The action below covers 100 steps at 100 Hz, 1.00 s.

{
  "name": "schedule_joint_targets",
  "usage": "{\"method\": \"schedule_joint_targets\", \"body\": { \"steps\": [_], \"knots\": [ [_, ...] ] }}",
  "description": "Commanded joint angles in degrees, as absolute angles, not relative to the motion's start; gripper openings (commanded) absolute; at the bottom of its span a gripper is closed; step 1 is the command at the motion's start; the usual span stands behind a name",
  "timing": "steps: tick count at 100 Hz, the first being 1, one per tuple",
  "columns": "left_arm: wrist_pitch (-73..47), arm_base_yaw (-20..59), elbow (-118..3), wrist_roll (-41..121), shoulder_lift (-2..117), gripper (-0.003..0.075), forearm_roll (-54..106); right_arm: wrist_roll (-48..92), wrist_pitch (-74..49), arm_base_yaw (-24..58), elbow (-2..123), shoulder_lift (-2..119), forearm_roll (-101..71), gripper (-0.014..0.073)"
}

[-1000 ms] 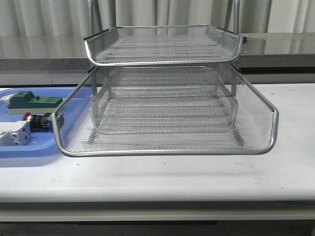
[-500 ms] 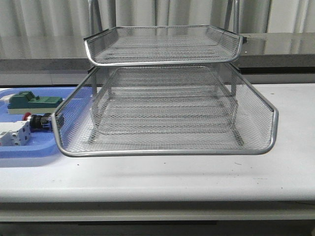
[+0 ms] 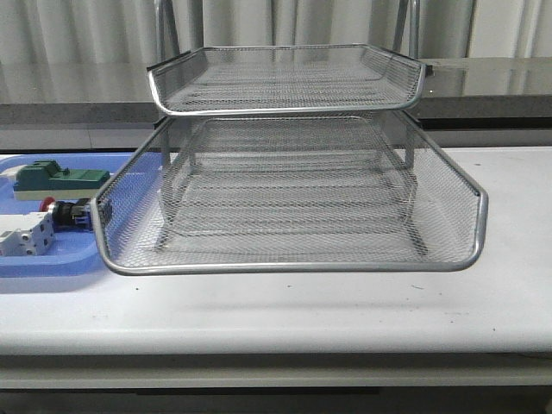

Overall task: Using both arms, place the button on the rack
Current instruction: 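Open the right gripper and withdraw it from the tray, then move the left gripper over the blue bin above the red button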

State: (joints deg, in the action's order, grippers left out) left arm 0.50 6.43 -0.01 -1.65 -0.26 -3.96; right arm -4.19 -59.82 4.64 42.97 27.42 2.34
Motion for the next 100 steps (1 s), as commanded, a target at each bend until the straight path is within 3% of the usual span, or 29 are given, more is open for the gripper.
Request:
{"method": "schedule_joint_targets", "body": {
  "steps": [1,100],
  "knots": [
    [5.12,6.26,2.77,-1.99,-2.20,-0.0020,-4.06,-4.33,-56.64,4.54,44.87,27.76,3.24,-0.0063],
    [7.46,6.26,2.77,-1.89,-2.20,-0.0020,-3.96,-4.33,-56.69,4.54,44.87,27.76,3.24,-0.0063]
  ]
}}
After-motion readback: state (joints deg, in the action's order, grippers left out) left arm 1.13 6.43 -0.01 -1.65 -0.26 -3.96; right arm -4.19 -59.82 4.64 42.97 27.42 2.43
